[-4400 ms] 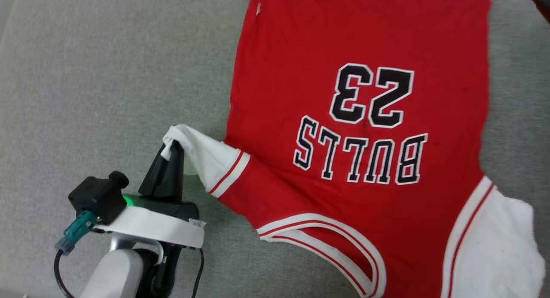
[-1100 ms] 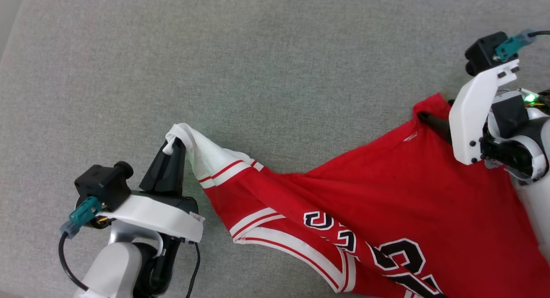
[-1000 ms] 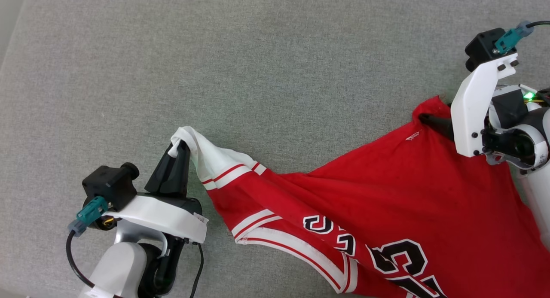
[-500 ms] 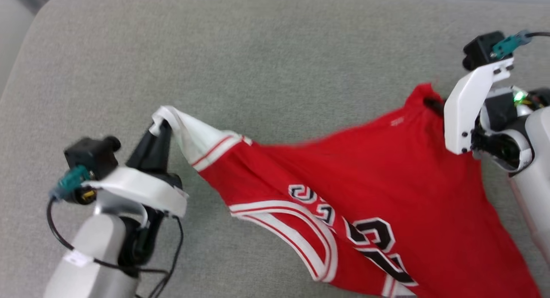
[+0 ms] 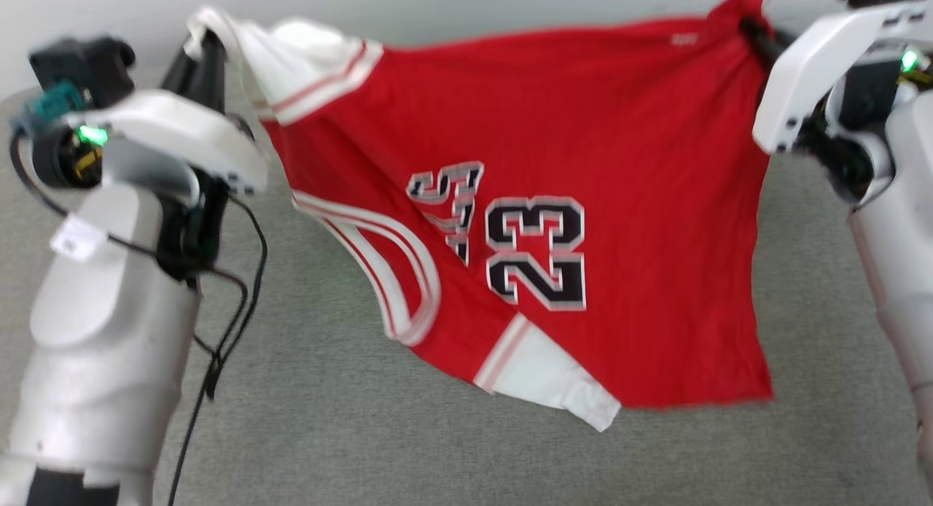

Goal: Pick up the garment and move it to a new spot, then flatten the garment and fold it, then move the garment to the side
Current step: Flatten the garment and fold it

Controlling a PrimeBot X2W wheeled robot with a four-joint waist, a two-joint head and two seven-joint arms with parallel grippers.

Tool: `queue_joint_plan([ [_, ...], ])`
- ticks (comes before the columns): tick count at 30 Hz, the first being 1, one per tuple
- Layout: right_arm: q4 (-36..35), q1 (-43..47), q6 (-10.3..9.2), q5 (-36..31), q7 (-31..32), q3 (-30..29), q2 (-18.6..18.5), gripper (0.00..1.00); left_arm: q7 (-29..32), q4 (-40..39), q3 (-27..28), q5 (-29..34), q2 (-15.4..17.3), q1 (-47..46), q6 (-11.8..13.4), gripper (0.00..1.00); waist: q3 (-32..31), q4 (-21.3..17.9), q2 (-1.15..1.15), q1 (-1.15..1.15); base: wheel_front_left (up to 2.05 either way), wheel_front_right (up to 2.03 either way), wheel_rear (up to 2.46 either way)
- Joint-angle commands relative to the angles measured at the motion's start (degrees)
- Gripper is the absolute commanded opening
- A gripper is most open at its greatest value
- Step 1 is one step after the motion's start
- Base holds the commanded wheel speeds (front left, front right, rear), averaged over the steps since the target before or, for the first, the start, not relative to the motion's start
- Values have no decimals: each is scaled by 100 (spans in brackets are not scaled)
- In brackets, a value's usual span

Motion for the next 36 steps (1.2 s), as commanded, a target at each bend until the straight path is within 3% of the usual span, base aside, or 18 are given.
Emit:
queue_joint_plan([
  [1,111,-243,-6,-48,-166,-73,40,0,-66,208,4,34,-17,-311,-40,0,-46,-132,0,0,0,0,0],
  [10,695,-1672,-6,-377,-987,-374,199,0,-405,1509,74,270,152,-2348,-126,0,451,-340,0,0,0,0,0],
  [20,835,-3171,-7,-633,-1543,-604,199,0,-679,2048,99,444,425,-4125,-271,0,1198,-329,0,0,0,0,0],
  [29,1029,-3820,-7,-773,-1680,-487,276,0,-598,2211,12,481,504,-4724,-377,0,1927,-247,0,0,0,0,0],
  [36,1348,-3759,-7,-658,-1805,-297,383,0,-540,2512,-47,340,419,-4639,-521,0,2348,-227,0,0,0,0,0],
])
